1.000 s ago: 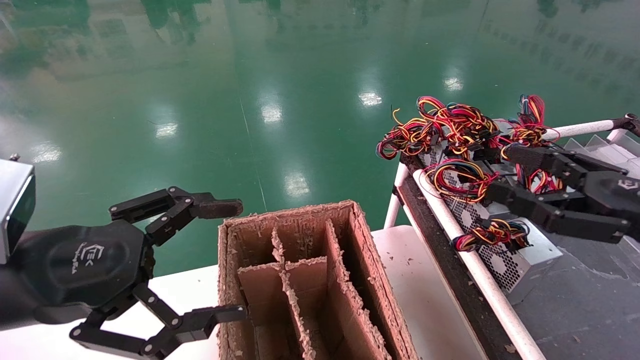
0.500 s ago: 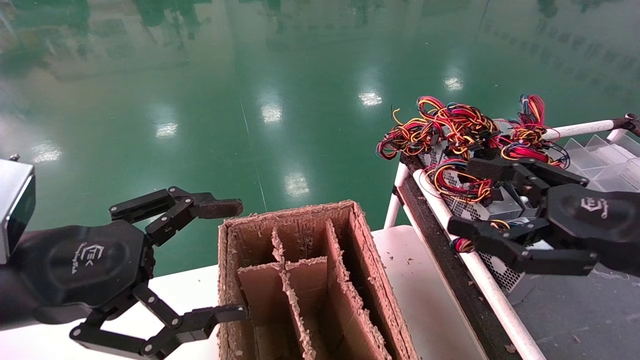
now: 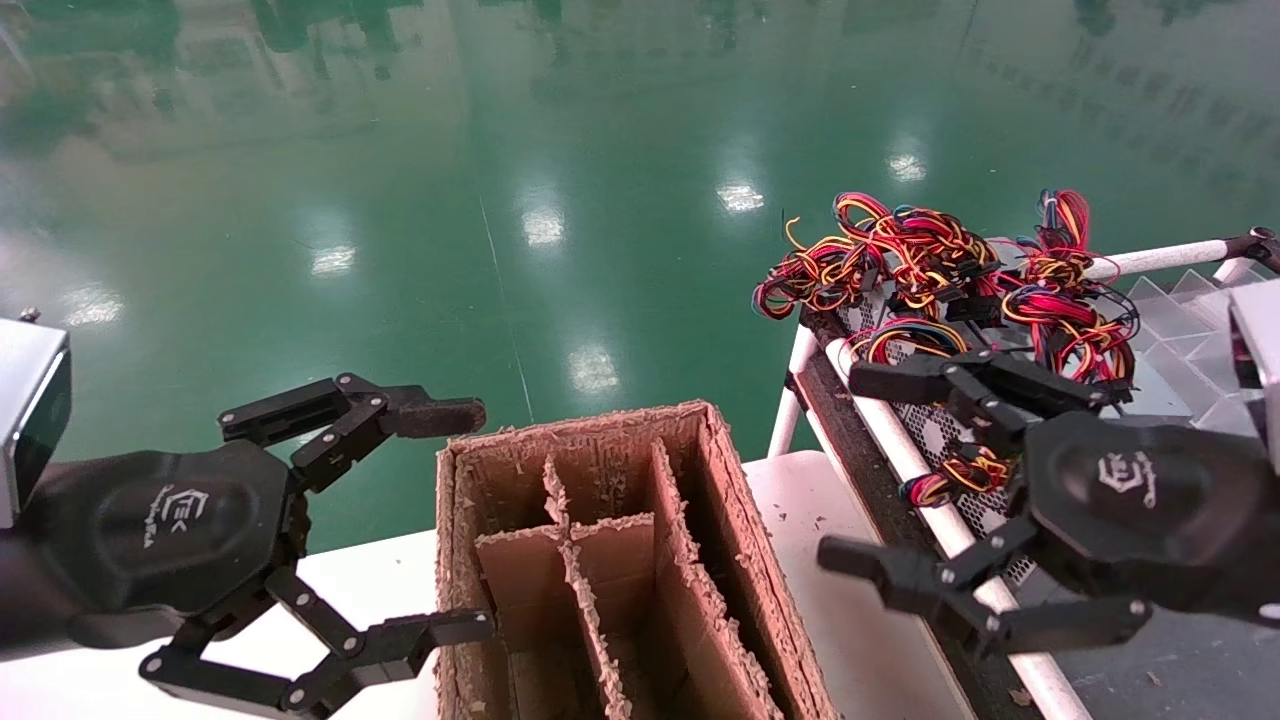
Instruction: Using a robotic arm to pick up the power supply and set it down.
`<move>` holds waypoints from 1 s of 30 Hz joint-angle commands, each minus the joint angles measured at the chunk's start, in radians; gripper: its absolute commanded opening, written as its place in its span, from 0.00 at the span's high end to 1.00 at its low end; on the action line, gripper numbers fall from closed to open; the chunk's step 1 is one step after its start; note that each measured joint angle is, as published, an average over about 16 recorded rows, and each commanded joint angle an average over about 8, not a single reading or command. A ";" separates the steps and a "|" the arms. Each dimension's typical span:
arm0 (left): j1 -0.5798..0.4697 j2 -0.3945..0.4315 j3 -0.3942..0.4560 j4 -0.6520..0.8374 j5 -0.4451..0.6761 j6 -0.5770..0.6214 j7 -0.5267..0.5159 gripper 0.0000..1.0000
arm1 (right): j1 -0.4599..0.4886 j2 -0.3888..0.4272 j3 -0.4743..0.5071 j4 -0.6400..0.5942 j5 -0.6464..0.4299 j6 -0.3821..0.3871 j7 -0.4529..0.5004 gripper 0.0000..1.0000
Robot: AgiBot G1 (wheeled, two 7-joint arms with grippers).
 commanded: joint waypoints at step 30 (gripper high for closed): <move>0.000 0.000 0.000 0.000 0.000 0.000 0.000 0.00 | -0.013 -0.020 -0.013 0.099 0.018 -0.018 -0.032 0.00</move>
